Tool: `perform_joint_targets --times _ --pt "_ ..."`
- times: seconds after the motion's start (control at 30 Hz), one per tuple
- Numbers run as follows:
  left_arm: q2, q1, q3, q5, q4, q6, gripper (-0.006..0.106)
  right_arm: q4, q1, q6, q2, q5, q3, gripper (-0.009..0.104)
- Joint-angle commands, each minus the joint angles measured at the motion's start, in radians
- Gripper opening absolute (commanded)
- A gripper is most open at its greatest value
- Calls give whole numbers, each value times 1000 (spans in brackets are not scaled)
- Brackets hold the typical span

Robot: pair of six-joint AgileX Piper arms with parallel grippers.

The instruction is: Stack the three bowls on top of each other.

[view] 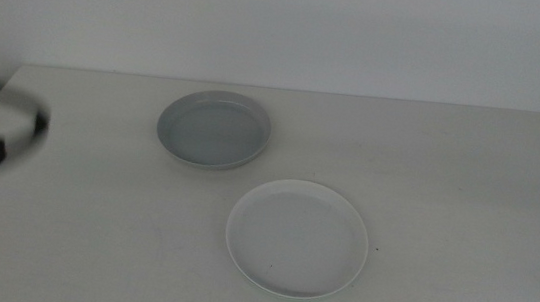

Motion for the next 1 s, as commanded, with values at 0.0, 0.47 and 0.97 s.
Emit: perform_joint_targets --times 0.0,0.47,0.97 --pt "109 1 -185 24 -4 -7 105 0 -8 -12 0 -73 -26 55" --pt "785 -3 -1031 370 -19 32 105 0 -8 -12 0 -73 -25 55" --pt "1109 -3 -1254 365 -70 38 105 0 -8 -12 0 -73 -25 55"
